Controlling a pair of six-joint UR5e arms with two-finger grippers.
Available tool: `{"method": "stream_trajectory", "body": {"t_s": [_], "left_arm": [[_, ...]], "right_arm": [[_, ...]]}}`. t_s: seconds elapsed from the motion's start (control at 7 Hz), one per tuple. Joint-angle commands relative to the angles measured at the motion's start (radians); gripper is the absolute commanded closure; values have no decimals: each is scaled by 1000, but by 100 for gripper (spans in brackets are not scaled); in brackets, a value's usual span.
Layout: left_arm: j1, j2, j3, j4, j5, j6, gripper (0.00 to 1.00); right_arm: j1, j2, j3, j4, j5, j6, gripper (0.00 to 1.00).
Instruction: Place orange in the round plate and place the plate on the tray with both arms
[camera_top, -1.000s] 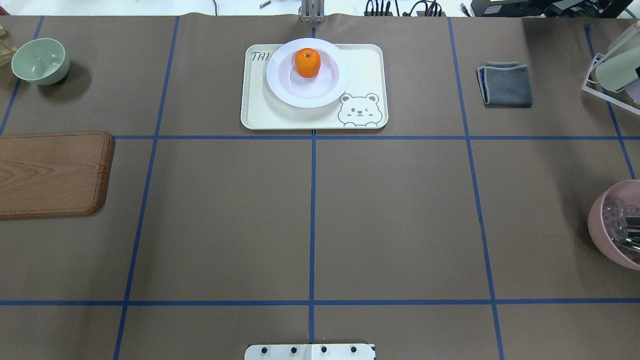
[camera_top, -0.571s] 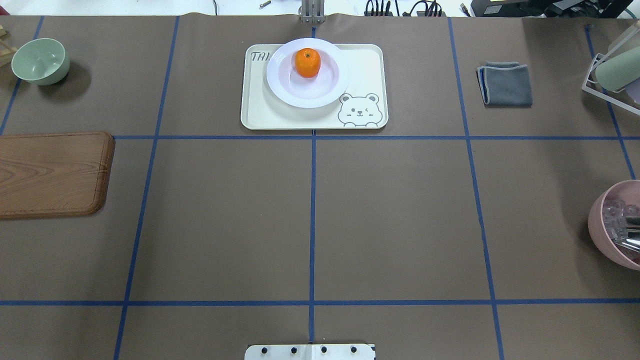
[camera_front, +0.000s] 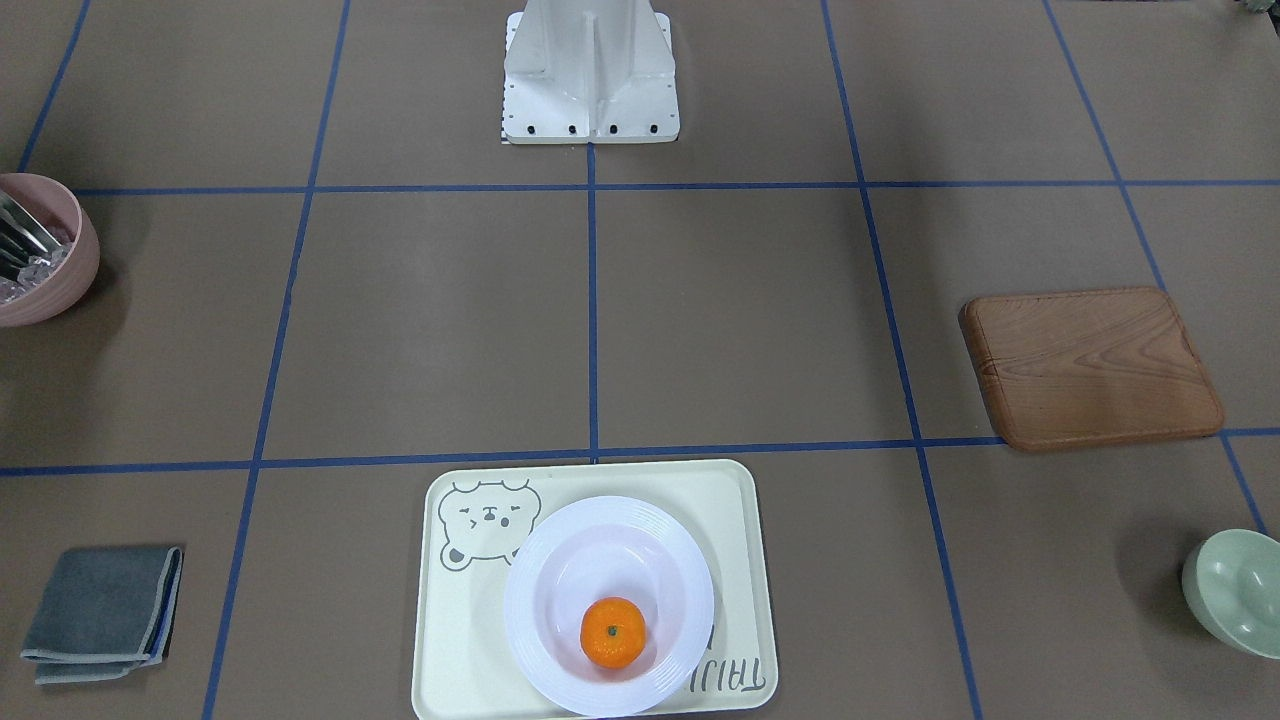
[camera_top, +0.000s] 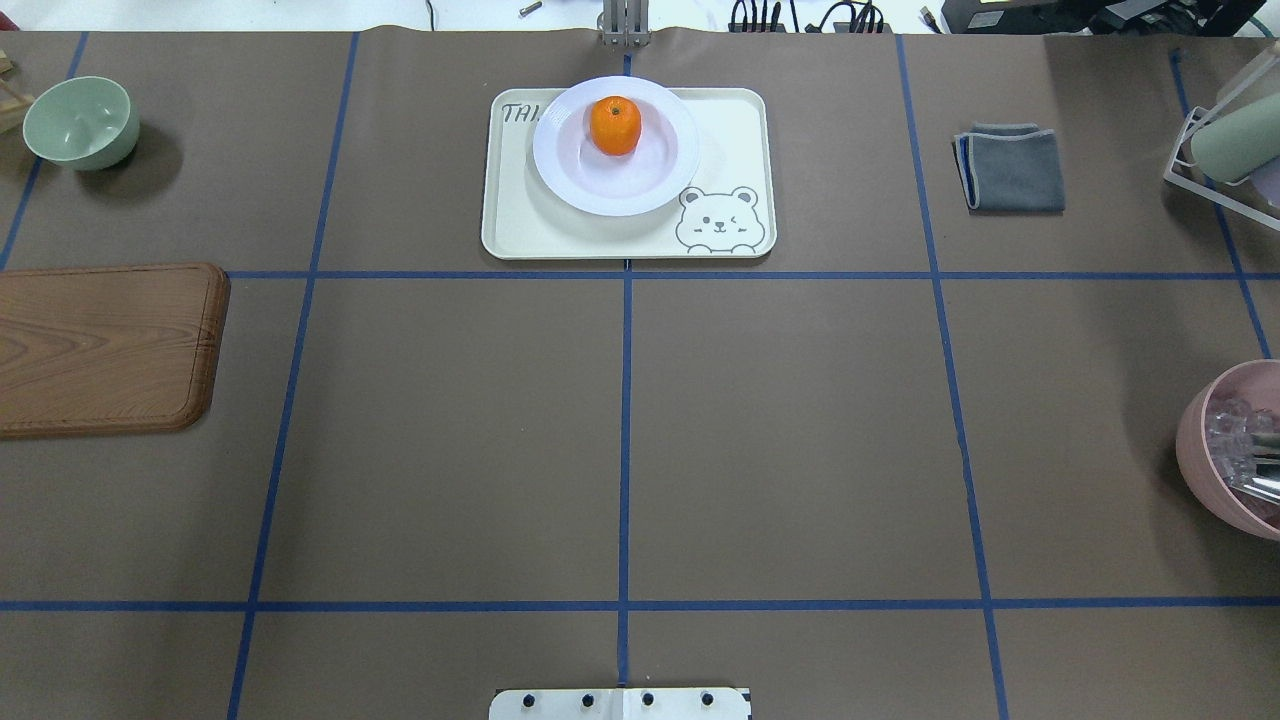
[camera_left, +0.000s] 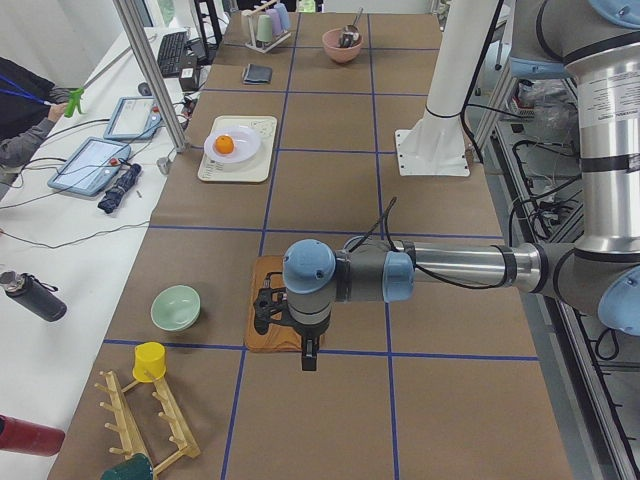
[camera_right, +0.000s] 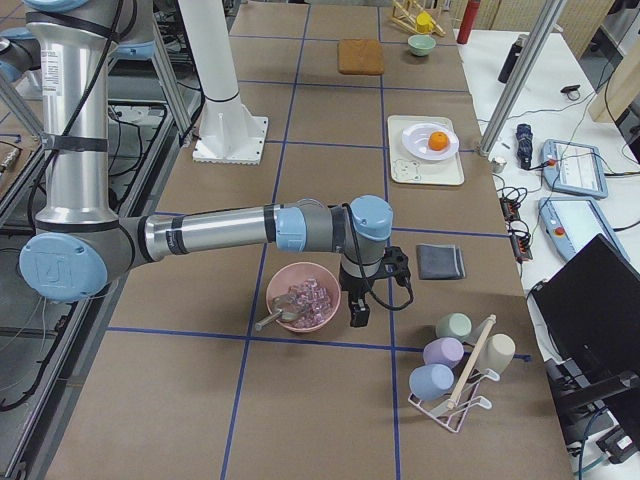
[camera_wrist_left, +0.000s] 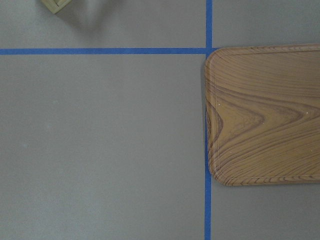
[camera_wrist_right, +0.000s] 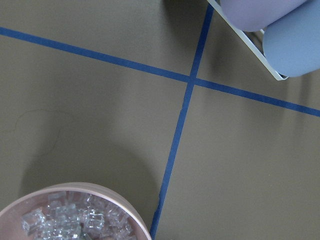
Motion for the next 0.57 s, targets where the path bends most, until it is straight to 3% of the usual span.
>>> {"method": "stream_trajectory", "body": {"t_s": [0.0, 0.43], "left_arm": [[0, 0, -1, 0, 0, 0, 2], [0, 0, -2, 0, 0, 0, 2]], "right_arm": [[2, -12, -2, 0, 8, 1, 0], [3, -14, 0, -10, 46, 8, 0]]}}
